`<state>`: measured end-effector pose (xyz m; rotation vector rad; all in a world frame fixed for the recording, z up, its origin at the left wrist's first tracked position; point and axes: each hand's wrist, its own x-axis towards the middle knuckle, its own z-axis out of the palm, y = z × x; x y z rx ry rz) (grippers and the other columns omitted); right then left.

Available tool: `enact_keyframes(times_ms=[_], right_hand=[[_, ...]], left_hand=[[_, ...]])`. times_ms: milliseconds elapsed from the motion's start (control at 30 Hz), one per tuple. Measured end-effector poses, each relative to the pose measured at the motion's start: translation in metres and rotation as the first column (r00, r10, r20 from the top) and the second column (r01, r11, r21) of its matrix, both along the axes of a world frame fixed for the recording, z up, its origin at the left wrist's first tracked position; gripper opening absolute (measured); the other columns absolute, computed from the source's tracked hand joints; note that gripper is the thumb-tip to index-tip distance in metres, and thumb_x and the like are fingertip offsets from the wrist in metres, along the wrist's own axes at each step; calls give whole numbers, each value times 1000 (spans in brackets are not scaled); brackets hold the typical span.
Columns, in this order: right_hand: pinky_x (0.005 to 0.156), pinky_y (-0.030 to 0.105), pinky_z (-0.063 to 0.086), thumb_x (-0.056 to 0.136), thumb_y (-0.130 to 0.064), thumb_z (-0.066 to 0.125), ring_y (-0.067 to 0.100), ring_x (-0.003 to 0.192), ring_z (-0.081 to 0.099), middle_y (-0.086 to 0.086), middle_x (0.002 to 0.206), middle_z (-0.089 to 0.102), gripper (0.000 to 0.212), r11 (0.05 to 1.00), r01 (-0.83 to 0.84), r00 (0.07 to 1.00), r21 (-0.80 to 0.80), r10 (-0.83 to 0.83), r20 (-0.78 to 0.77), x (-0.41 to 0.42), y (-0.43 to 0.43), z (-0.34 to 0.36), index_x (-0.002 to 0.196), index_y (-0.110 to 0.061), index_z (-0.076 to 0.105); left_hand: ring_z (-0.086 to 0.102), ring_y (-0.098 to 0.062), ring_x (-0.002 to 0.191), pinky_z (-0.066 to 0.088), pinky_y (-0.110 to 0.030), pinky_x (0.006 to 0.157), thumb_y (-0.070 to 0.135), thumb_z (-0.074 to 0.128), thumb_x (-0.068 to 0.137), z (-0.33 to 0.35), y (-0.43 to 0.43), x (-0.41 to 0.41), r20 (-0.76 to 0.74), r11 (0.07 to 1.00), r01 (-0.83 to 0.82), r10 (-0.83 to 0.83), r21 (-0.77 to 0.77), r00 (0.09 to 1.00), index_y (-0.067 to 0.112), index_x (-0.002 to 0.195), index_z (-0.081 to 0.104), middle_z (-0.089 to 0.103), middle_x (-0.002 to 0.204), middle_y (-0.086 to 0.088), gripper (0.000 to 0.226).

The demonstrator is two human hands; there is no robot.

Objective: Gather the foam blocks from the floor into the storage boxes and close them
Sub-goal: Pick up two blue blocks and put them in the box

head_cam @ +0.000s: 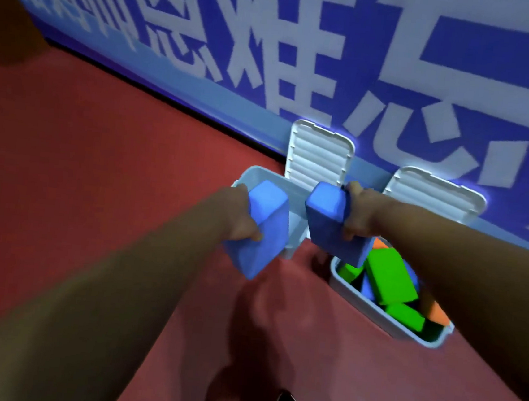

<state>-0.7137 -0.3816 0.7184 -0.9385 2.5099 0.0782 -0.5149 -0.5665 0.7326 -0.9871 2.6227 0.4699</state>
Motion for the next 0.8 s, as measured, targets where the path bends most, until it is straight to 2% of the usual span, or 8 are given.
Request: enact_keyframes(times_ms=[100,200,267,333,433,567,700,800], right_hand=[[88,41,57,58,-34,93,39,108,65,19,126,62,102,995,98,995,-10,-98,16,-33,27,-4,140,-14,36],[89,45,58,60,-35,92,38,107,65,19,125,62,101,983,181,983,-23,-179,44,-57,46,-10,141,-13,35],[86,42,57,65,-36,90,38,106,64,18,123,62,94,975,220,974,-16,-219,54,-70,55,-14,137,-11,36],[78,38,53,69,-37,89,37,106,63,17,122,62,88,965,262,963,-10,-260,69,-83,62,-20,135,-10,38],[73,35,46,69,-39,88,35,99,60,16,120,61,86,948,318,944,10,-317,87,-103,70,-28,133,-10,39],[72,36,46,66,-42,88,34,90,54,15,109,58,83,915,400,913,46,-402,66,-136,78,-37,128,-11,42],[74,40,48,65,-45,89,38,94,56,19,113,60,86,858,505,860,94,-509,26,-175,79,-48,128,-8,43],[76,40,47,67,-47,89,39,98,57,23,121,60,89,809,574,814,128,-580,11,-202,76,-58,131,-4,44]], left_hand=[[63,-34,116,47,-35,84,57,88,69,-7,16,-49,-2,998,57,-57,5,998,8,134,50,63,131,-14,90],[63,-31,109,42,-33,77,52,89,69,-11,31,-86,-22,992,123,-122,20,992,10,130,51,64,122,-11,83],[63,-26,99,48,-33,78,51,89,66,-16,36,-108,-21,984,174,-173,40,985,16,126,54,64,111,-3,78],[67,-22,94,57,-38,84,57,86,57,-25,36,-130,-6,976,201,-201,84,980,23,122,58,68,109,4,78],[67,-22,94,58,-42,87,64,81,47,-44,32,-166,14,972,203,-206,116,978,29,119,58,68,107,5,84],[64,-28,98,56,-40,87,56,87,62,-66,21,-219,5,971,195,-198,141,980,18,114,55,63,112,-3,73],[64,-32,108,49,-36,79,50,90,69,-101,6,-280,-4,952,233,-237,197,972,13,123,53,62,122,-9,75],[61,-31,102,44,-35,76,48,90,71,-123,-2,-316,14,927,280,-293,250,956,10,126,53,62,121,-9,76]])
